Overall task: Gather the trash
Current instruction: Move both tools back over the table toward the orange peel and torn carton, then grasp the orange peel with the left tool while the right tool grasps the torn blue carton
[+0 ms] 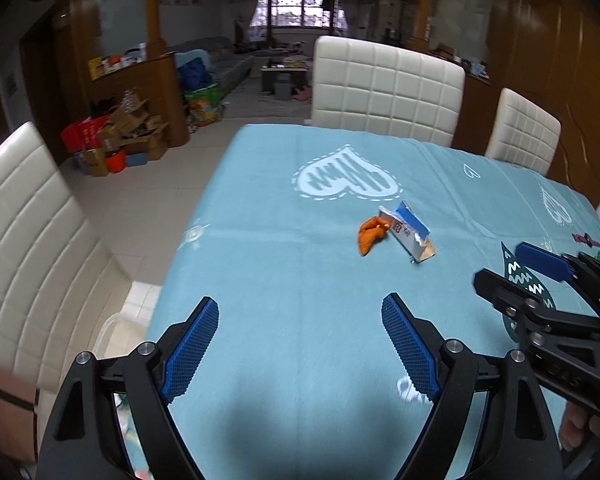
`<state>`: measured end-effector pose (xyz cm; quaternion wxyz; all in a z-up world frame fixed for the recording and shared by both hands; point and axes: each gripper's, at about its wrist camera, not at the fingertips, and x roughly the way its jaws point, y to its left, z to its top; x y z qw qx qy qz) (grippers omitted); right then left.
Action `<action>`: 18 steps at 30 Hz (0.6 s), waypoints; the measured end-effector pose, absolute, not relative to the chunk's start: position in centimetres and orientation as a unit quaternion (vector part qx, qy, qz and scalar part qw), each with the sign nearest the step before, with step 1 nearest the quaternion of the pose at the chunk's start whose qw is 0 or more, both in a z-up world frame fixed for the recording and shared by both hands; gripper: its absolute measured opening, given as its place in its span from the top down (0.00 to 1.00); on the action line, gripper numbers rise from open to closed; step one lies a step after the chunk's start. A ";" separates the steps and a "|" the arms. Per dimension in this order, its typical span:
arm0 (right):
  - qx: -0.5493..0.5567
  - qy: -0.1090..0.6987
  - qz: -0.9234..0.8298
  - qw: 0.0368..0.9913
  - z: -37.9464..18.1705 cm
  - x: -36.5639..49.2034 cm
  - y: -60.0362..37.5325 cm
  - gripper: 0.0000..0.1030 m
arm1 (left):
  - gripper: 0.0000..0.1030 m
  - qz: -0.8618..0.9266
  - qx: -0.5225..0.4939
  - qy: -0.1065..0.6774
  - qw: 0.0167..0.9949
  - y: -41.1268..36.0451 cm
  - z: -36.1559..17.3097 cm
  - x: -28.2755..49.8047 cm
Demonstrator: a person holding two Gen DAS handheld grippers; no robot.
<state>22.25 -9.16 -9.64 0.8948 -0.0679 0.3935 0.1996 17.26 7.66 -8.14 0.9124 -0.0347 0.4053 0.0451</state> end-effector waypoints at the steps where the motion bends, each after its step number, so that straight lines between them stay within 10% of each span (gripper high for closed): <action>1: -0.071 0.397 0.195 0.894 -10.3 23.5 -9.1 0.35 | 0.21 0.042 -0.029 0.407 0.912 7.5 -8.5 18.0; 12: -0.071 0.446 0.193 0.871 -16.9 32.6 -8.2 0.37 | 0.21 -0.007 -0.011 0.424 0.906 6.5 -12.4 25.8; 14: -0.077 0.450 0.212 0.864 -17.8 33.4 -7.6 0.71 | 0.21 -0.015 -0.013 0.427 0.904 6.4 -13.0 26.9; 18: -0.097 0.430 0.204 0.874 -17.7 33.7 -7.7 0.88 | 0.21 -0.033 -0.004 0.429 0.903 5.3 -14.0 29.1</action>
